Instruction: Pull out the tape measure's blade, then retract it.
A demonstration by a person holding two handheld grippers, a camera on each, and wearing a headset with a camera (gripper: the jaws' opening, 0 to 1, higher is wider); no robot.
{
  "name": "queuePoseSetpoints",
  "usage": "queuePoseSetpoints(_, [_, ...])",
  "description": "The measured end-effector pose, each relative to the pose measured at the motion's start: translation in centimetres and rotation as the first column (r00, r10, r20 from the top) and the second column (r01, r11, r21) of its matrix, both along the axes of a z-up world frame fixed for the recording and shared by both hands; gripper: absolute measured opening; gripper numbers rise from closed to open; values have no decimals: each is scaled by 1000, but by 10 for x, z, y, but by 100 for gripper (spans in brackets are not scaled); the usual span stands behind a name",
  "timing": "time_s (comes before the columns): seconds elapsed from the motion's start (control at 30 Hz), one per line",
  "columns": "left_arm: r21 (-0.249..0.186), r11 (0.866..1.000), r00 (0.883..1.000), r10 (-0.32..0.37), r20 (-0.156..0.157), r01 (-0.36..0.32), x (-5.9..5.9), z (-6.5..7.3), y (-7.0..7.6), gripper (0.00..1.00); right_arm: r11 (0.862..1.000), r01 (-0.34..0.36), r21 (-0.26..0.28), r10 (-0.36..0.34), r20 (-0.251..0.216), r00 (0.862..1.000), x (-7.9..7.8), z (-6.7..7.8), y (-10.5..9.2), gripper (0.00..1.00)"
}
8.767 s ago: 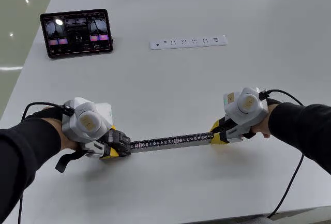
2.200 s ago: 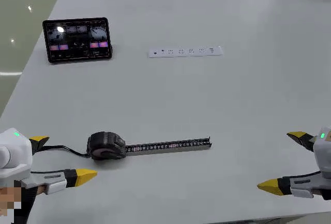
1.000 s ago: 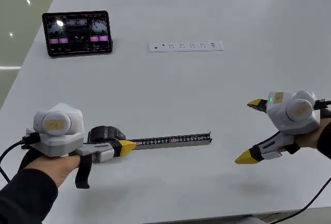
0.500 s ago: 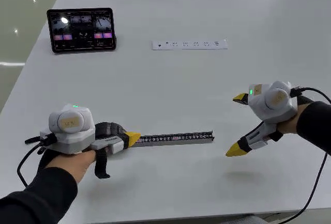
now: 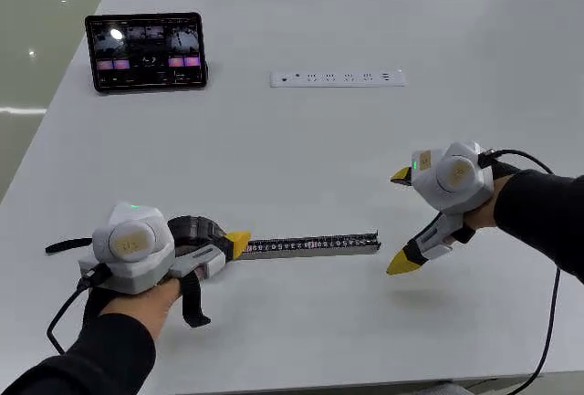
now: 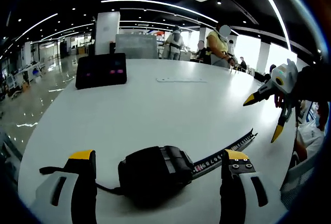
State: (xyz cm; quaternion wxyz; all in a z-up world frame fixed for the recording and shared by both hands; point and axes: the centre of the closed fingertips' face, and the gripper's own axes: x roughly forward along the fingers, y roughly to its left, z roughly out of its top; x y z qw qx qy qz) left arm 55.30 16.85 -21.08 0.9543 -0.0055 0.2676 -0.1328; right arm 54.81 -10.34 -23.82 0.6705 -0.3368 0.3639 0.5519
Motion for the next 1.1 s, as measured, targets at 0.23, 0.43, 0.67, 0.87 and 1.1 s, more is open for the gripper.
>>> queuePoseSetpoints(0.23, [3,1000,1000,-13,25,13,1,-1,-3,99,999,-46,-8,46,-3,999,2,-8,2,81])
queuePoseSetpoints(0.43, [22,999,999,-24,36,23,2,-1,-5,99,997,-76,-7,76,-13,997,0,-13,5,69])
queuePoseSetpoints(0.67, [12,1000,999,-7,38,7,4,0,-3,99,993,-121,-16,121,-1,993,-1,-17,6,57])
queuePoseSetpoints(0.87, [-2,1000,999,7,44,-7,4,1,-1,99,991,-135,-15,135,-3,991,-3,-20,9,51])
queuePoseSetpoints(1.1, [-3,1000,998,10,57,-9,4,2,-1,99,987,-159,-28,158,-18,987,-9,-27,13,41])
